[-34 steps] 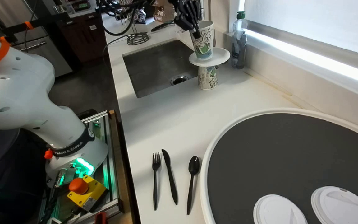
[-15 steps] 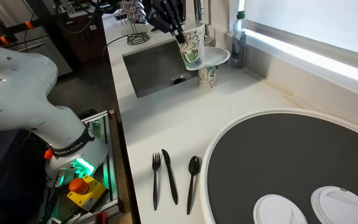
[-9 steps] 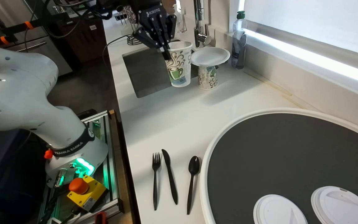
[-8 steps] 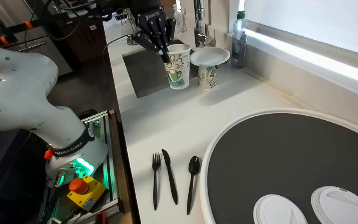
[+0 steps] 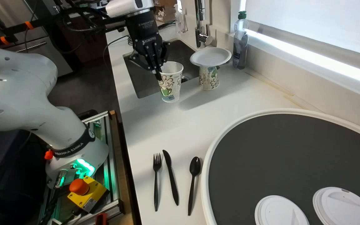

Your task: Put the cup on the counter, then place the plate on it

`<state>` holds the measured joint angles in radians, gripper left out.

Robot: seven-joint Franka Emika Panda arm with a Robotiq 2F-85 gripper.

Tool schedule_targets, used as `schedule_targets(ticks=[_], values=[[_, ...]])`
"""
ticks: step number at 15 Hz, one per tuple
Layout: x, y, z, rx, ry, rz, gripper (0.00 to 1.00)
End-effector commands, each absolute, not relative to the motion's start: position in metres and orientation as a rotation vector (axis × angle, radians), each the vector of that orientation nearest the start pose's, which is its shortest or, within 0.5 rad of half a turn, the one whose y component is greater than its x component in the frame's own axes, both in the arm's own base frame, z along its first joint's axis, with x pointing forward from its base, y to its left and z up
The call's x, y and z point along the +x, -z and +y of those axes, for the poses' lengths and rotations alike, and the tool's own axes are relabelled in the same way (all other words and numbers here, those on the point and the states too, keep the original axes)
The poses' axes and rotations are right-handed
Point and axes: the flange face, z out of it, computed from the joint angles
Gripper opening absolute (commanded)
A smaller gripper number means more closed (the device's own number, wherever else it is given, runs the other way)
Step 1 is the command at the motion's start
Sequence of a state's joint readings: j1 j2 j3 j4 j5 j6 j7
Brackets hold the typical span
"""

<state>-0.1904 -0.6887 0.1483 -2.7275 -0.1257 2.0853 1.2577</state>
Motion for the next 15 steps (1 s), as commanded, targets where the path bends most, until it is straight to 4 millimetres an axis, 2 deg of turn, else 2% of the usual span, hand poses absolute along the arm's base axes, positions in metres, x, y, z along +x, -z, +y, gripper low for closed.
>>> schedule_targets(ticks=[1,2,8,15], values=[[0.332,-0.416,-0.008,-2.564,0.257,1.909,0.01],[0.342,-0.422,-0.004,-2.563,0.263,1.888,0.01],[0.353,-0.427,0.018,-2.592,0.339,1.732,0.01],[0.352,-0.412,0.047,-2.67,0.308,1.665,0.01]])
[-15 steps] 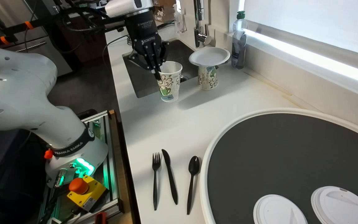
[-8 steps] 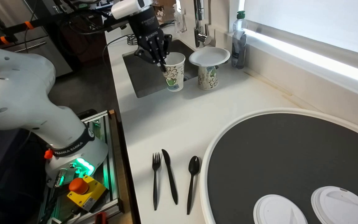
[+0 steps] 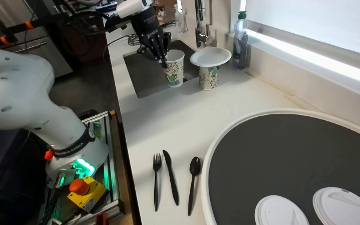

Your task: Put the cup on the counter, then place the plate on it

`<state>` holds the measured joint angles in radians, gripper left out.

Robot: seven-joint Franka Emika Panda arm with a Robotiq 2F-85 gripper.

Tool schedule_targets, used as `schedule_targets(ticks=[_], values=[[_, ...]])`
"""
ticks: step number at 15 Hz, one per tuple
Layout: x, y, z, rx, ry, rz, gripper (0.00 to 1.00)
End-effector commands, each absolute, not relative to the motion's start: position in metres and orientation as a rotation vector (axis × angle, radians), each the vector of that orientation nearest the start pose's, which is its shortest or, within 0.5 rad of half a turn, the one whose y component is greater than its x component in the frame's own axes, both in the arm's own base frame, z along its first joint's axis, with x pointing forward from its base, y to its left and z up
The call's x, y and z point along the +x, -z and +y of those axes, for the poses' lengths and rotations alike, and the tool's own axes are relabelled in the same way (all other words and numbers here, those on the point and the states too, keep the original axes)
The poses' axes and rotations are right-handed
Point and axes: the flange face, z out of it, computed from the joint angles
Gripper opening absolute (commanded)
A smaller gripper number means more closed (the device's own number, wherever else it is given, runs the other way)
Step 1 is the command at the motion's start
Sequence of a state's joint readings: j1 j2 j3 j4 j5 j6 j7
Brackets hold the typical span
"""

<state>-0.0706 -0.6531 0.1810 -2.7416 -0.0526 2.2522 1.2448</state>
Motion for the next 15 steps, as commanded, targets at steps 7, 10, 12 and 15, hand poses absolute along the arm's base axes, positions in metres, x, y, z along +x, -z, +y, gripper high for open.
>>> schedule_targets(ticks=[7,10,12,15], values=[[0.355,-0.395,0.067,-2.739,0.304,1.62,0.01],[0.356,-0.389,0.074,-2.746,0.3,1.614,0.01],[0.357,-0.384,0.076,-2.76,0.302,1.614,0.01],[0.357,-0.377,0.078,-2.775,0.278,1.621,0.24]])
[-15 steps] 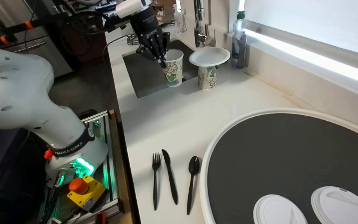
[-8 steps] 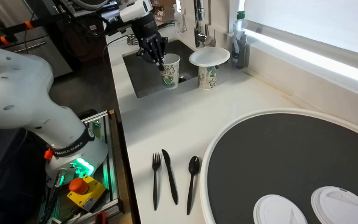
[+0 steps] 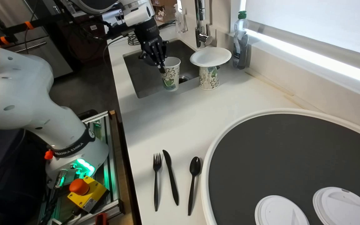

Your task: Put the cup on the counter, then place the plate on it

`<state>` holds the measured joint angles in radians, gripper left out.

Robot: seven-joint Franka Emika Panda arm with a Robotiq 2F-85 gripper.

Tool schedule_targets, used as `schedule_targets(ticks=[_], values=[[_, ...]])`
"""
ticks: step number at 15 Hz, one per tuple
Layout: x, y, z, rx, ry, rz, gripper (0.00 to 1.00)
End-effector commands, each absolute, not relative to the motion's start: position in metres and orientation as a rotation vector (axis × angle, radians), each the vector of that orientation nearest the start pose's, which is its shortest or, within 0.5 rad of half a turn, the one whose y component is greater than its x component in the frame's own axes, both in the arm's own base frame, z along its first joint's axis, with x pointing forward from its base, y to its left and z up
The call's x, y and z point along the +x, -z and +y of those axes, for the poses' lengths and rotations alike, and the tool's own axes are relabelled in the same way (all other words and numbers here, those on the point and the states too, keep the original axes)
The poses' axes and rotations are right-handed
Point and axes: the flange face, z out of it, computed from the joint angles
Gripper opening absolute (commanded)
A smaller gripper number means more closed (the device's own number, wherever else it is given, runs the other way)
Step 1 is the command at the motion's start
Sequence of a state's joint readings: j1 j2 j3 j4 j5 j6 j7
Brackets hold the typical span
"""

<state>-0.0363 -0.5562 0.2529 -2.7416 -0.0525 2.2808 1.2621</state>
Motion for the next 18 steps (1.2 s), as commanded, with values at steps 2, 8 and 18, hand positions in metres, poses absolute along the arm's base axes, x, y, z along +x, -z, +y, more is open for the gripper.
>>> schedule_targets(ticks=[2,8,18], values=[[0.356,-0.373,0.079,-2.788,0.267,1.631,0.35],[0.357,-0.367,0.08,-2.801,0.248,1.623,0.81],[0.352,-0.388,0.071,-2.822,0.337,1.572,1.0]])
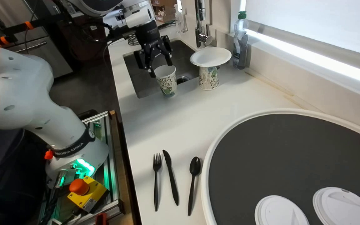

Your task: Put the cup on the counter, then place the plate on it

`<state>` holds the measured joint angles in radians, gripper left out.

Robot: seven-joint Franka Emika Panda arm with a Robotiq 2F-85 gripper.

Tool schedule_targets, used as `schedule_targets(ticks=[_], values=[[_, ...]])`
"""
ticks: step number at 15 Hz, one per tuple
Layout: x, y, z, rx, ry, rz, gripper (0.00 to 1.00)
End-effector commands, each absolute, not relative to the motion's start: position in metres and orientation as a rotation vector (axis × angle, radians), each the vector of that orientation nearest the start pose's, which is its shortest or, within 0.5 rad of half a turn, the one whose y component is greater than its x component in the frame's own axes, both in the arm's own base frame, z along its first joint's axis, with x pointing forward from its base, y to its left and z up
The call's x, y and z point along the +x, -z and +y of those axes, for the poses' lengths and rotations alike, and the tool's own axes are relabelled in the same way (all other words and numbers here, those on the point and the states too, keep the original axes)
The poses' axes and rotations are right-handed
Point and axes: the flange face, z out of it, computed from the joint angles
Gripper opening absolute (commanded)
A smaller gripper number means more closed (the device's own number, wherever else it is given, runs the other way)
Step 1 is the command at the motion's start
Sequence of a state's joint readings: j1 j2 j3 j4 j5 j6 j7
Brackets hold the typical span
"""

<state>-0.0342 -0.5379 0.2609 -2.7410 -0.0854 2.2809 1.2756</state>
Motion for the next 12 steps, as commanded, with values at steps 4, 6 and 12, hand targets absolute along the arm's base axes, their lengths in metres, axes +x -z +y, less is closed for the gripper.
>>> schedule_targets(ticks=[4,6,12], values=[[0.35,-0.399,0.067,-2.823,0.381,1.556,1.0],[0.349,-0.405,0.066,-2.811,0.401,1.557,1.0],[0.356,-0.41,0.047,-2.719,0.43,1.639,1.0]])
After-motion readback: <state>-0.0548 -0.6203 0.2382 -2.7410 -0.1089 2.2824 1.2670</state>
